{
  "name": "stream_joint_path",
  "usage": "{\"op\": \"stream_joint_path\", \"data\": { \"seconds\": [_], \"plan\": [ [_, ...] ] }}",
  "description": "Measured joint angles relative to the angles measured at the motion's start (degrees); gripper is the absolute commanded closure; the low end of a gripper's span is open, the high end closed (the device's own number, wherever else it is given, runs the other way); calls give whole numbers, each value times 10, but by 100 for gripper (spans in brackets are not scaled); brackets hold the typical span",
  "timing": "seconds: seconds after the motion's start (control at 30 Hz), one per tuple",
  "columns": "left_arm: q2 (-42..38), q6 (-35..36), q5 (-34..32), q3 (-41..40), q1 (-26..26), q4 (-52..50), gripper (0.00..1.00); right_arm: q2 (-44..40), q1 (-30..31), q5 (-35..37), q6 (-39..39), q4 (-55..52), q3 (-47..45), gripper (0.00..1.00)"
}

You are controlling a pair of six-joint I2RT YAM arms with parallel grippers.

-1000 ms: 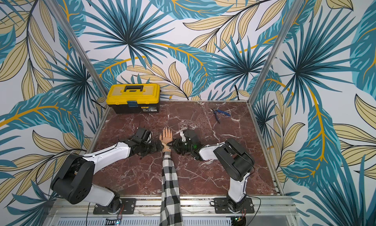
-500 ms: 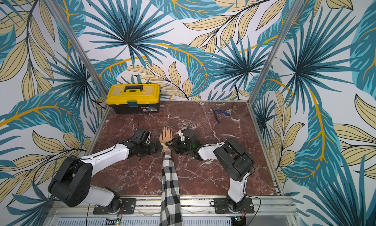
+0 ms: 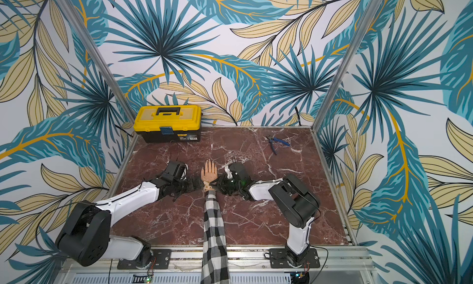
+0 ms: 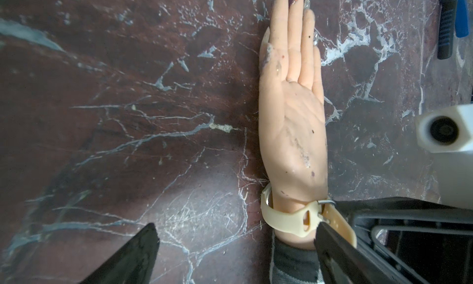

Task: Take off the watch
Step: Untie the watch from the hand.

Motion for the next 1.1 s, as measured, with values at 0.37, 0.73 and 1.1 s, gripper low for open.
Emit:
{"op": "stream_joint_path", "data": {
  "seconds": [0.37,0.73,1.1],
  "plan": [
    [-1,0,0,-10,8,0,3,0,0,-3,-10,-25,19,98],
    [-2,0,0,-11,15,0,3,0,0,-9,-11,-37,40,100],
    [-2,1,0,-15,21,0,1,0,0,-11,-13,-44,43,100]
  ]
}}
